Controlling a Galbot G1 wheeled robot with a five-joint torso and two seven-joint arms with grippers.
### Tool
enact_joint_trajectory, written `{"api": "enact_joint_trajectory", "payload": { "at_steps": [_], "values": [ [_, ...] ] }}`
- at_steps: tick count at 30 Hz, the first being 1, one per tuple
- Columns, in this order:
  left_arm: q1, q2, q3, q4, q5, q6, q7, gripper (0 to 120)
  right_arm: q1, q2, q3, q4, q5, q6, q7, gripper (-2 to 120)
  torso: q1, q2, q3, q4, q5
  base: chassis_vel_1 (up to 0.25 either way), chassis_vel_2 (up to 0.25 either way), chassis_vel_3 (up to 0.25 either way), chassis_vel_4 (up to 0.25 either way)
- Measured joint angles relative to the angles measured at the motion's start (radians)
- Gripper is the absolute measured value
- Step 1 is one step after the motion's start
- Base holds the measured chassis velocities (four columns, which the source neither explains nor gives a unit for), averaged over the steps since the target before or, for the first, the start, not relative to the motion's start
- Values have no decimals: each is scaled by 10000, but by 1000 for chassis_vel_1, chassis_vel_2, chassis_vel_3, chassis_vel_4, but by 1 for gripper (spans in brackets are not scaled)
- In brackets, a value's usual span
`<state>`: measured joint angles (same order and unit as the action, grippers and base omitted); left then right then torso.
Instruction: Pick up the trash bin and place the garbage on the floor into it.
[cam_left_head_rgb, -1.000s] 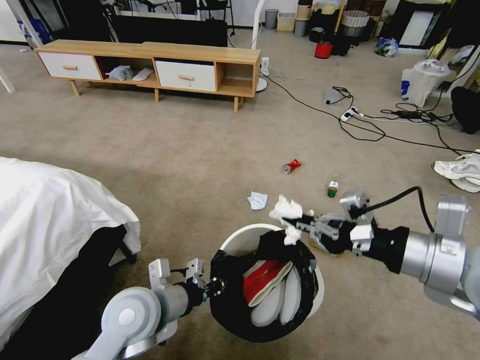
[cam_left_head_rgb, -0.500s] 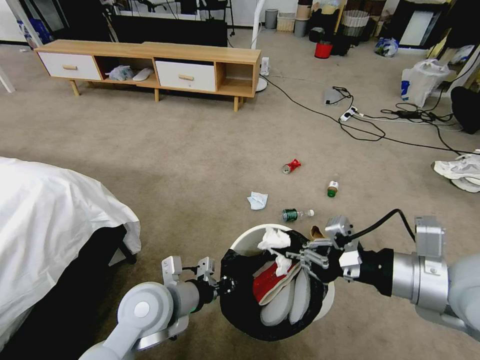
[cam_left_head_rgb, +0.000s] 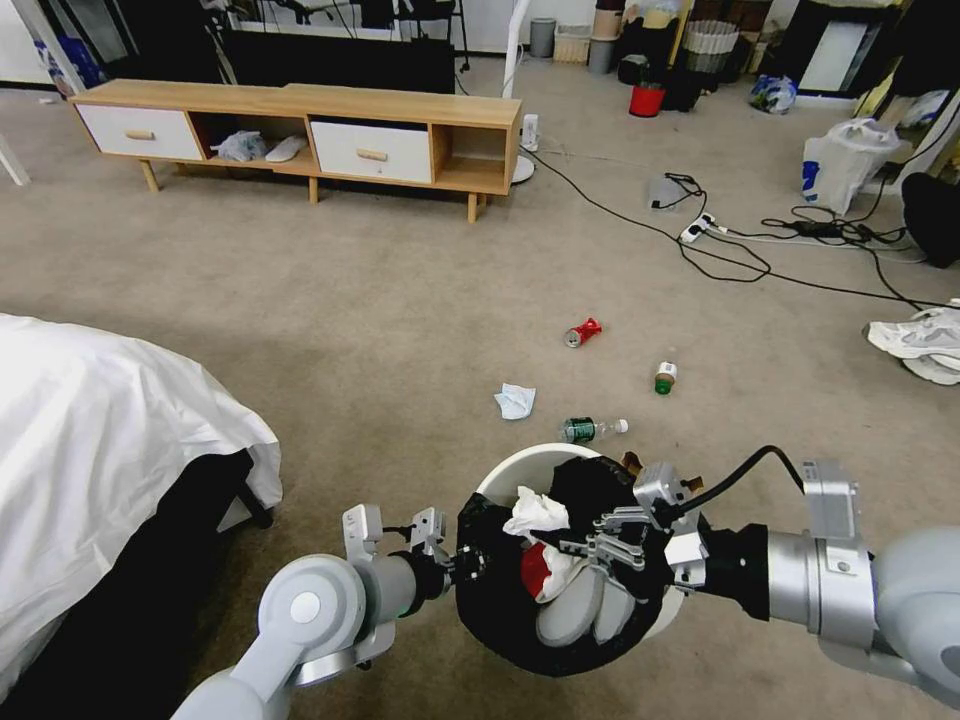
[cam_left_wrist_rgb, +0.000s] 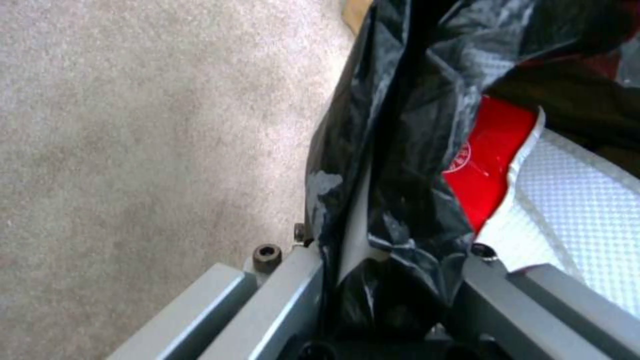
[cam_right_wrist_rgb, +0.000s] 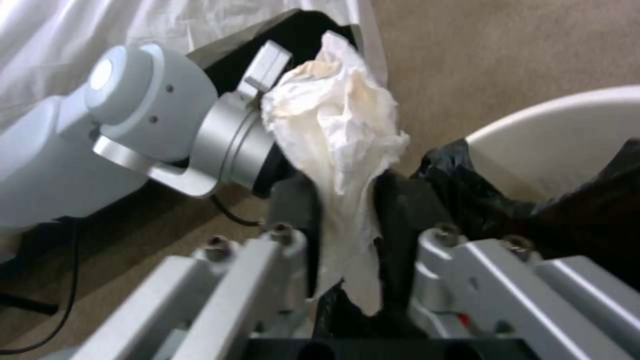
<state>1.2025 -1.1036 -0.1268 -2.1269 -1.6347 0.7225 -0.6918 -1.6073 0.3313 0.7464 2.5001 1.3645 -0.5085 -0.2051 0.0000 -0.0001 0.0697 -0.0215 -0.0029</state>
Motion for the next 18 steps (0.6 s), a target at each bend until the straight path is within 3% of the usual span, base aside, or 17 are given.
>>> {"api": "enact_joint_trajectory", "payload": {
  "at_steps": [6, 9, 12, 18],
  "values": [
    [210, -78, -102, -212, 11, -3, -46, 0, 65, 261, -563, -2, -457, -29, 6, 45, 0, 1, 0, 0, 1, 0, 0, 0, 0],
    [326, -80, -189, -321, 20, -3, -50, 0, 68, 379, -748, -6, -679, -29, -9, 61, 0, 1, 0, 0, 1, 0, 0, 0, 0],
    [347, -80, -212, -338, 22, -3, -50, 0, 69, 406, -786, -40, -732, -27, -15, 65, 0, 1, -1, 0, 0, 0, 0, 0, 0],
    [468, -102, -280, -398, 85, -3, -47, 0, 46, 550, -893, -366, -983, 10, -83, 93, 0, 0, 0, 1, 0, 0, 0, 0, 0]
  ]
}}
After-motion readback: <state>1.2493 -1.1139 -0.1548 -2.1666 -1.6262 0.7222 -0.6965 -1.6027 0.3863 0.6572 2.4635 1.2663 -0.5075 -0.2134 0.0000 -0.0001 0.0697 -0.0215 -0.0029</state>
